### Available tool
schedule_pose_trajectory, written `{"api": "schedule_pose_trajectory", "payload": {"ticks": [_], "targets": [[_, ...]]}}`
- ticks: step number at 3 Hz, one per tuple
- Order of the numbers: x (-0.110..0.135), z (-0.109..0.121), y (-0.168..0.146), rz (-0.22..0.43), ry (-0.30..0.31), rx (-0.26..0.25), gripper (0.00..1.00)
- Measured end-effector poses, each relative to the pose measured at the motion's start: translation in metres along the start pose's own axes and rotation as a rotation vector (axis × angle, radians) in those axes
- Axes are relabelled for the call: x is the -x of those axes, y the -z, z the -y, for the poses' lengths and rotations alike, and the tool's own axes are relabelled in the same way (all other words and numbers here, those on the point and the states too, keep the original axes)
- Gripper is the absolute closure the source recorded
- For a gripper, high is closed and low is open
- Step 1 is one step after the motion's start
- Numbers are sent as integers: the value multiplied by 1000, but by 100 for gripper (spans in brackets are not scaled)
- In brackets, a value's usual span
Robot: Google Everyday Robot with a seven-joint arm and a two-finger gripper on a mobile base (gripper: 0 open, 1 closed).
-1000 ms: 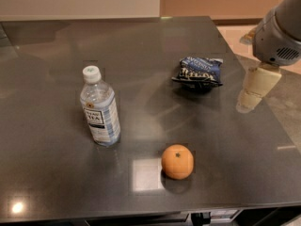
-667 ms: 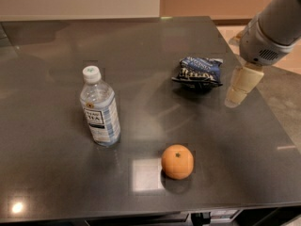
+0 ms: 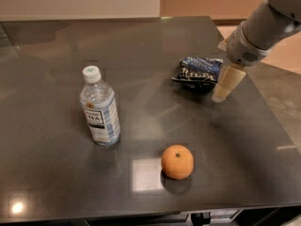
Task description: Pick blue chip bag
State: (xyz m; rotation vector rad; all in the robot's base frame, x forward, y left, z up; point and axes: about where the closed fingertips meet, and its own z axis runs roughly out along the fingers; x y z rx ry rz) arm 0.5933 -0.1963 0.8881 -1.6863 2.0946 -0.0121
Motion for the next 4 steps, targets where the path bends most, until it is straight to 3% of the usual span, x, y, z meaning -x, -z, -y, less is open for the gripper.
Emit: {"api": "schedule_pose_trajectory", "payload": {"ticks": [1, 2, 4], "targets": [[6, 2, -17, 22, 2, 19, 0], [10, 2, -30, 34, -2, 30, 18], [16, 1, -35, 47, 0, 37, 65]]}}
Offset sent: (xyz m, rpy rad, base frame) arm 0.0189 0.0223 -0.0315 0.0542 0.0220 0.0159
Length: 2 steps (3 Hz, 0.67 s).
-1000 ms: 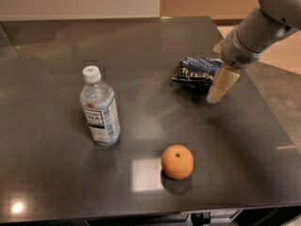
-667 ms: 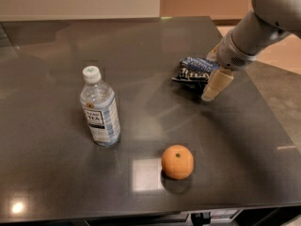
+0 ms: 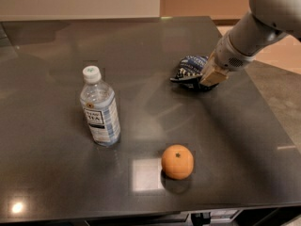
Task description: Pick blue chip bag
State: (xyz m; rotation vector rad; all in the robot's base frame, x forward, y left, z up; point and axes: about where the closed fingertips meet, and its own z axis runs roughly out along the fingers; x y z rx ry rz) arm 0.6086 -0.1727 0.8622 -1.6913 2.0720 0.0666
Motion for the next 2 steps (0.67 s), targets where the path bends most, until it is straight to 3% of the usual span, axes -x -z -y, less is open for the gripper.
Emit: {"api": "schedule_pose_trajectory", "payload": {"ticks": [1, 2], "targets": [[7, 2, 14, 11, 9, -6, 88], [19, 5, 36, 36, 14, -5, 100]]}}
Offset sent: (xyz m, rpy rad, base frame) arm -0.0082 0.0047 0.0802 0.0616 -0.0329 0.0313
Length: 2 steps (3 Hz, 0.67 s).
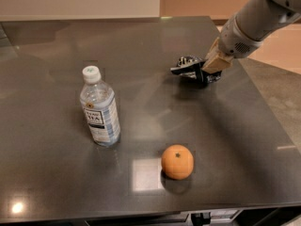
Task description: Pick blue chip bag
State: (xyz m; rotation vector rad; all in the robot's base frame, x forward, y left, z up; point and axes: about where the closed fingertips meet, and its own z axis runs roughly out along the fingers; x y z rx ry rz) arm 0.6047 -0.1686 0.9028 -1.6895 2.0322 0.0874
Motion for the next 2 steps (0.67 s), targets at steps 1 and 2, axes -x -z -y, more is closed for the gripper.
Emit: {"api": "schedule_pose_trajectory", "payload": {"ticks": [1, 2], "targets": [[14, 2, 30, 31, 16, -9, 100], [26, 2, 65, 56, 33, -36, 100]]}}
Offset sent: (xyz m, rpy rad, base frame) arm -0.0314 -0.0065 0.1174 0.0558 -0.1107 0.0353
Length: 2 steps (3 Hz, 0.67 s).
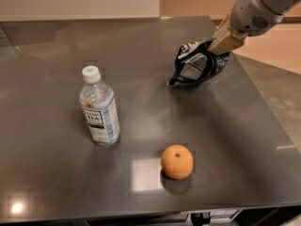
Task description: Pick blue chip bag
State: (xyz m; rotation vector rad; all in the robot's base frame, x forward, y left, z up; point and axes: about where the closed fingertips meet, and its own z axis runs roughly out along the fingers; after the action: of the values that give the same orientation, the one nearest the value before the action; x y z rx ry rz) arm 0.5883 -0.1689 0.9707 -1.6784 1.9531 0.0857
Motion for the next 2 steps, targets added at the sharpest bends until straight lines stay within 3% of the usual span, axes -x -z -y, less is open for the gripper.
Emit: {"api": "schedule_pose_trajectory", "payload": {"ticks": [1, 2], "targets": [[6, 1, 31, 14, 1, -37, 100], [20, 1, 89, 58, 26, -111, 100]]}}
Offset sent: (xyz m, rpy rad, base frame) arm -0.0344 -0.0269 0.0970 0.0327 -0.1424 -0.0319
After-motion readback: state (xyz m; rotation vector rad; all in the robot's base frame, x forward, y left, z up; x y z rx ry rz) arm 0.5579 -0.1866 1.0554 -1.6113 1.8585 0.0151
